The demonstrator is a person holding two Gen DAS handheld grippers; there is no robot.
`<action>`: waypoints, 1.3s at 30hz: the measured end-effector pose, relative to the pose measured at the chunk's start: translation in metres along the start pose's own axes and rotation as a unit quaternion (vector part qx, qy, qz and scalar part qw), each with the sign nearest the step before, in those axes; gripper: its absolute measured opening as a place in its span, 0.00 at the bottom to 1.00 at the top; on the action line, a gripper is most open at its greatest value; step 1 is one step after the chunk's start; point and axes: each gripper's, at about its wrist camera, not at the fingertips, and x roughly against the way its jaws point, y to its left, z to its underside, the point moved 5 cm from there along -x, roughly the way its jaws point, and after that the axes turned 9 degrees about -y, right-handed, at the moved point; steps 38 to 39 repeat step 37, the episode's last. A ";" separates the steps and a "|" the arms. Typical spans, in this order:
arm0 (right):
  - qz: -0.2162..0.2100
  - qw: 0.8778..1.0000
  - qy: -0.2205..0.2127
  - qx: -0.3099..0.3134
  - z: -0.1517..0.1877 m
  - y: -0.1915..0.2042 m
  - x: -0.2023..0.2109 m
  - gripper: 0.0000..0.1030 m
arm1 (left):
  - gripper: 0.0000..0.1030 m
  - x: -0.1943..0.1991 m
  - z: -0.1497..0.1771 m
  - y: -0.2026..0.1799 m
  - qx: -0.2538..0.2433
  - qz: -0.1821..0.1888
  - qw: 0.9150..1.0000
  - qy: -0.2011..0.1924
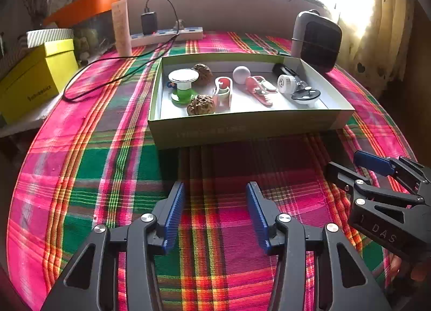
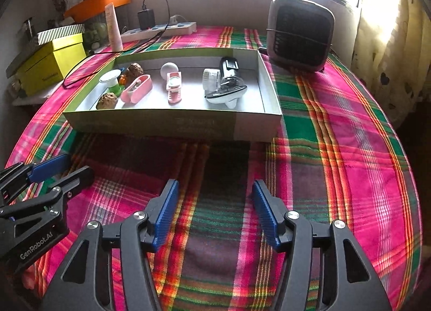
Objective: Organize objects
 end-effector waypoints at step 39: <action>0.005 1.000 -0.001 -0.003 0.004 0.000 0.003 0.58 | 0.53 0.003 0.006 -0.006 -0.011 -0.014 1.000 0.002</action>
